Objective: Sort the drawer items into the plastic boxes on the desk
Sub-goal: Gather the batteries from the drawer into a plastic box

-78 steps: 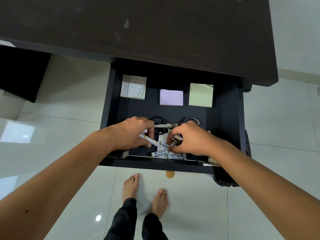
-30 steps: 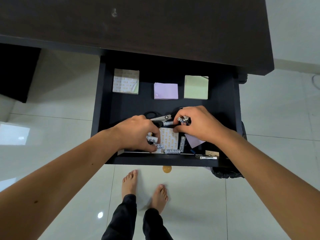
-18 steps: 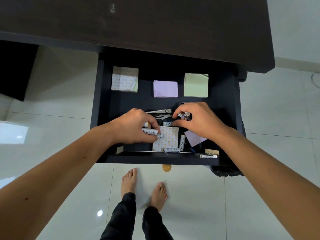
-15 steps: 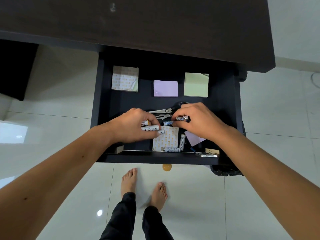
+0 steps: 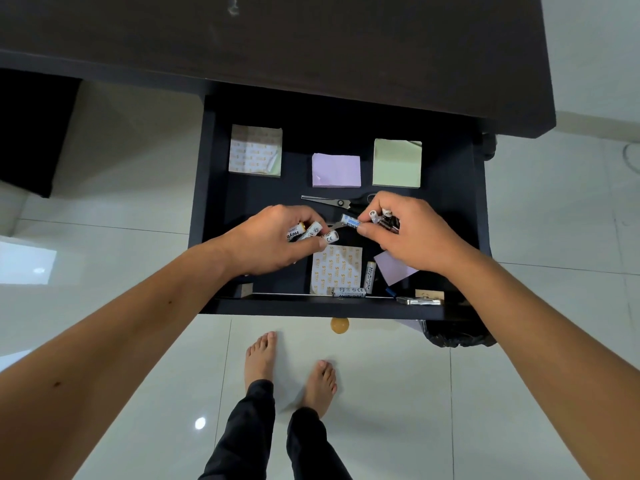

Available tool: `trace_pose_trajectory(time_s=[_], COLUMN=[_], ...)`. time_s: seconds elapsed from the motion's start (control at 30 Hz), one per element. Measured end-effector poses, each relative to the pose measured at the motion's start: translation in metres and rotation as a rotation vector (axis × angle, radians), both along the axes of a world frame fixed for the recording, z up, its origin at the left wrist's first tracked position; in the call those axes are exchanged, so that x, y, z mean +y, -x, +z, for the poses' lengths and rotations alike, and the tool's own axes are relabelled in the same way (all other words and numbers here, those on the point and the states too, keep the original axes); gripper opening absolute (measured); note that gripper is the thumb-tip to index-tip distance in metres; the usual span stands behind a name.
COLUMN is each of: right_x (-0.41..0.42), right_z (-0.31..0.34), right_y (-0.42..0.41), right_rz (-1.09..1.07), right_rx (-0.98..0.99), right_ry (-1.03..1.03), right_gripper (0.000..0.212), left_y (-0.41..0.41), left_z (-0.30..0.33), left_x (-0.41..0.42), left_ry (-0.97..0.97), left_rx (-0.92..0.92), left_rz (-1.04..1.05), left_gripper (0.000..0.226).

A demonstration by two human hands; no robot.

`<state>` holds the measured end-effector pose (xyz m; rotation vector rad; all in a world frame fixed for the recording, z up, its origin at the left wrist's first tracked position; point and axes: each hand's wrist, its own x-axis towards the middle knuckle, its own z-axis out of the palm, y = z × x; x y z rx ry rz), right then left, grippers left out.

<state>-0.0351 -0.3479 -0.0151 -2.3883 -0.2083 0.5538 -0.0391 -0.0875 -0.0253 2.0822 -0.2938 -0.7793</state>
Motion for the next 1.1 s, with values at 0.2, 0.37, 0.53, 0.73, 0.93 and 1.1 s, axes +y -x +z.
trace_pose_trajectory(time_s=[0.2,0.37,0.53,0.73,0.93,1.1], right_x=[-0.004,-0.005,-0.01,-0.009,-0.013,-0.005], right_z=[0.013,0.012,0.017,0.015,0.015,0.002], right_y=[0.003,0.0,-0.001,0.002,0.003,0.006], right_rz=[-0.048,-0.215,-0.205,-0.164,0.068,0.277], right_rx=[0.387,0.65,0.706,0.65,0.542,0.414], right_ry=[-0.323,-0.529,-0.557,-0.465,-0.206,0.031], right_gripper=[0.038,0.033,0.013,0.014,0.01,0.018], left_y=[0.0,-0.001,0.001,0.002,0.002,0.001], left_z=[-0.002,0.0,0.007,0.008,0.014,0.018], left_x=[0.001,-0.001,-0.004,-0.009,-0.009,-0.011], left_ry=[0.114,0.18,0.201,0.163,0.192,0.265], left_rx=[0.045,0.166,0.232,0.279,0.348,0.39], left_rz=[0.002,0.025,0.031,0.068,0.064,0.079], left_gripper=[0.021,0.022,0.01,0.012,0.014,0.021])
